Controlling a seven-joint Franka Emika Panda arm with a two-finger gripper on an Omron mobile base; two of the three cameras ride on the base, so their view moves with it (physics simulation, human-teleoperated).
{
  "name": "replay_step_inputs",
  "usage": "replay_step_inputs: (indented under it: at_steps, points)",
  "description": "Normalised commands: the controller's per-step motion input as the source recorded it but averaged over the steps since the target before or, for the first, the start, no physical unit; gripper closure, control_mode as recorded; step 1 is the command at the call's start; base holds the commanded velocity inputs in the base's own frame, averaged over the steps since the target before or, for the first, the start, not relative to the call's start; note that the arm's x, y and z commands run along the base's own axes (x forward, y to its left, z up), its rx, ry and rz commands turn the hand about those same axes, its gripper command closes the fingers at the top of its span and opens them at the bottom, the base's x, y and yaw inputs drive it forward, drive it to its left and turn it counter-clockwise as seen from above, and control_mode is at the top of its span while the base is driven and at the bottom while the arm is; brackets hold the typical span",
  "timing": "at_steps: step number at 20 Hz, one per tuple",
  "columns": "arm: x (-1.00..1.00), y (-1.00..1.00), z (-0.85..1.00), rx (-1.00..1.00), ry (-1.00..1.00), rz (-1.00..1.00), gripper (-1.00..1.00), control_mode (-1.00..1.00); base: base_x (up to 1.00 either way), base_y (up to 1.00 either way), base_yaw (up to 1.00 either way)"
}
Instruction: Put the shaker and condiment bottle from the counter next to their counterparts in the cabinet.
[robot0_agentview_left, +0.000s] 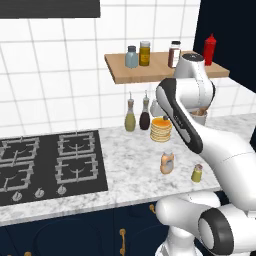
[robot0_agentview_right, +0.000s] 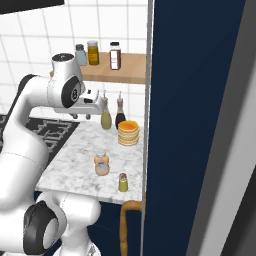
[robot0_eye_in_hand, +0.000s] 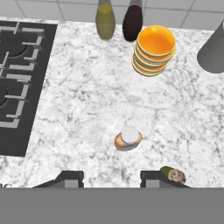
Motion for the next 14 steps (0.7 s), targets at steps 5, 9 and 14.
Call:
replay_step_inputs:
  at_steps: [5, 9, 14]
  points:
    - [0.0, -0.02, -0.04, 0.0, 0.0, 0.0, -1.0, -1.0, 0.0, 0.0, 0.0]
    - [-0.18, -0.17, -0.14, 0.01, -0.03, 0.0, -1.0, -1.0, 0.0, 0.0, 0.0]
    - [-0.38, -0.28, -0.08, 0.03, -0.09, 0.0, -1.0, -1.0, 0.0, 0.0, 0.0]
